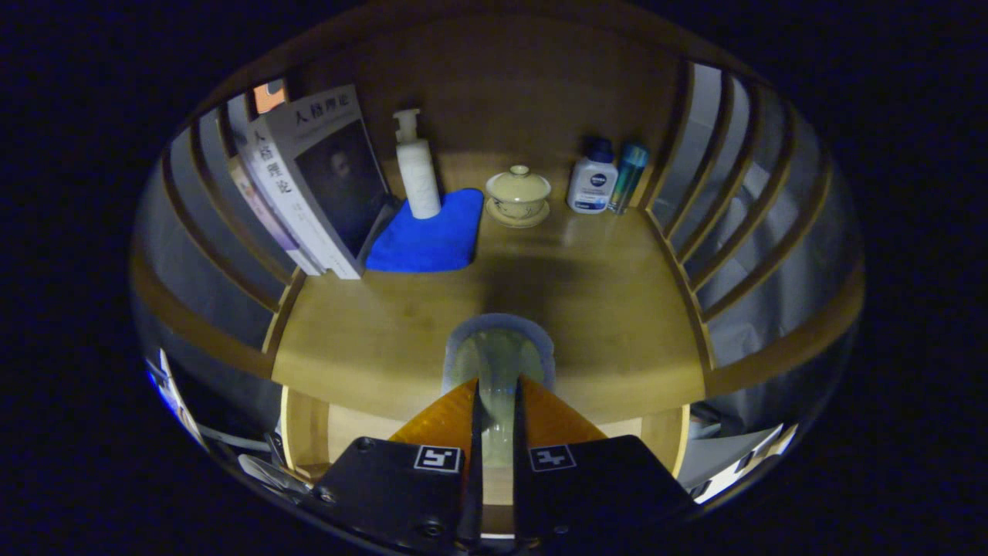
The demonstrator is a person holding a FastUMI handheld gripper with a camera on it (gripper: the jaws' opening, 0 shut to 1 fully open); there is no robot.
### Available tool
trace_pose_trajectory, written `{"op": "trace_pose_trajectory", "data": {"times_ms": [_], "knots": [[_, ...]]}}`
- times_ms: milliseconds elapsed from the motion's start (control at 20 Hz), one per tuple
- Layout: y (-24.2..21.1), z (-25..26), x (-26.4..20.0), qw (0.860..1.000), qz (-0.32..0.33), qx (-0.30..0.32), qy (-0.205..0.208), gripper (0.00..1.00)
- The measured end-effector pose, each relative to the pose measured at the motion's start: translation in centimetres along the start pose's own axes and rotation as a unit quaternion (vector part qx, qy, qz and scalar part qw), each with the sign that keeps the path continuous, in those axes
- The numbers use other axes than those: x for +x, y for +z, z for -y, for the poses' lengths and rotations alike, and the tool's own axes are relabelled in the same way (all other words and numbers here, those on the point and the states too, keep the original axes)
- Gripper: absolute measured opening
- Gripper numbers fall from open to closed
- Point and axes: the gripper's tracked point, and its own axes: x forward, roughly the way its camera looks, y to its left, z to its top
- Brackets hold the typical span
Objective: Pull open the drawer, take out the items inside it, and place them on the countertop above the cabinet.
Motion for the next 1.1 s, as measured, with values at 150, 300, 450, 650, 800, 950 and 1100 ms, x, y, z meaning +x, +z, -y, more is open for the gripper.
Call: {"op": "trace_pose_trajectory", "data": {"times_ms": [150,300,450,650,800,950,1100], "knots": [[1.0,-0.2,2.3,1.000,-0.020,-0.006,-0.005,0.19],[1.0,-0.3,4.0,0.999,-0.043,-0.003,-0.005,0.19],[1.4,-0.4,5.0,0.999,-0.045,-0.009,-0.002,0.19],[1.7,-0.4,5.1,0.999,-0.038,-0.013,-0.007,0.21],[2.3,-0.1,4.9,1.000,-0.019,-0.009,-0.007,0.25],[3.0,0.5,4.2,1.000,0.008,-0.004,-0.017,0.51],[2.7,0.2,3.5,1.000,0.017,0.004,-0.009,0.51]]}}
